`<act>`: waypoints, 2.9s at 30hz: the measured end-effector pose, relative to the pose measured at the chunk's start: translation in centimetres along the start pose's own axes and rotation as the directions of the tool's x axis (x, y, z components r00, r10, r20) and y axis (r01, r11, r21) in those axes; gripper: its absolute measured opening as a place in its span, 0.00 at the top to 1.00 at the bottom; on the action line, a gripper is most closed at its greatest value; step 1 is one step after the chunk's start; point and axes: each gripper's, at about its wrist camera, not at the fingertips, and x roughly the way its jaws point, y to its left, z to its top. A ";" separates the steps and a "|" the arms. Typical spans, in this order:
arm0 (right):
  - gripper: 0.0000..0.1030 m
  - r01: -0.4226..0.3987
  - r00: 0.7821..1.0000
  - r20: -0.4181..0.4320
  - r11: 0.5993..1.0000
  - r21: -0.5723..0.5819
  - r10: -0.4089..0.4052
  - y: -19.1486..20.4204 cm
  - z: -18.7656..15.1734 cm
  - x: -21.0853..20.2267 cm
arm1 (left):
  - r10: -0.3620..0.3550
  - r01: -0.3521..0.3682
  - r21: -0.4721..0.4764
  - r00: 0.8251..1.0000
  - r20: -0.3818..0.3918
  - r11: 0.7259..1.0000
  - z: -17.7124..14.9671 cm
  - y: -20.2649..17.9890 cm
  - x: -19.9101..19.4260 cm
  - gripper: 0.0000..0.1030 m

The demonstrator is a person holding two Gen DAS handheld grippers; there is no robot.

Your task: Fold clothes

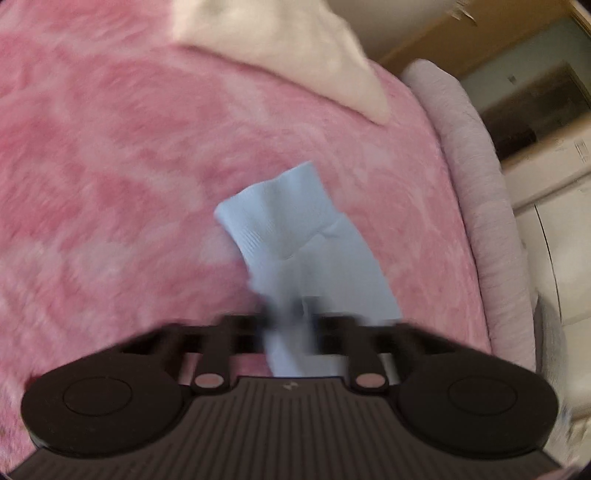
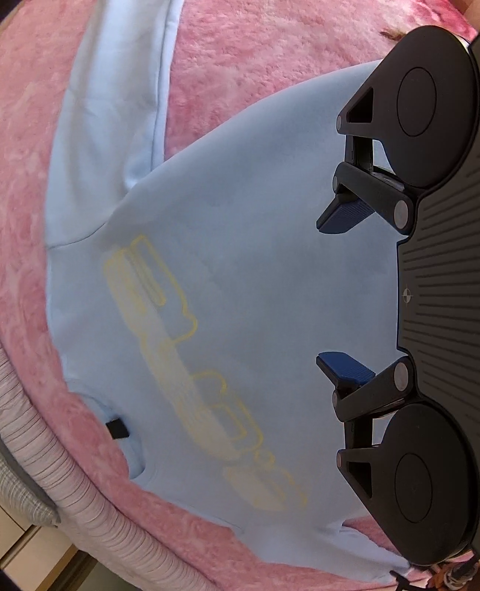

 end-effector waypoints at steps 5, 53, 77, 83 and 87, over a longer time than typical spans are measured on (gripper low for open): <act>0.27 -0.027 1.000 0.007 1.000 -0.005 0.027 -1.8 1.8 0.1 | -0.236 0.200 0.302 0.968 0.086 0.932 -3.2 -8.1 -5.6 0.98; 0.95 -0.306 0.886 0.357 0.951 -0.032 0.297 -3.9 10.7 2.3 | 0.041 0.350 0.661 0.865 -0.499 0.664 -30.2 -16.4 -2.9 0.71; 0.73 -0.191 0.974 0.218 0.758 0.624 0.066 -28.4 3.2 -3.6 | 0.268 0.315 0.838 0.846 -0.460 0.445 -38.9 -15.7 -8.1 0.70; 0.66 -0.270 0.927 0.374 0.656 0.705 -0.020 -34.6 2.3 -6.9 | 0.288 0.309 0.841 0.839 -0.461 0.445 -39.5 -15.9 -10.2 0.70; 0.65 -0.352 0.891 0.449 0.523 0.776 -0.065 -38.1 2.1 -6.4 | 0.248 0.310 0.820 0.849 -0.467 0.481 -39.2 -16.9 -11.1 0.70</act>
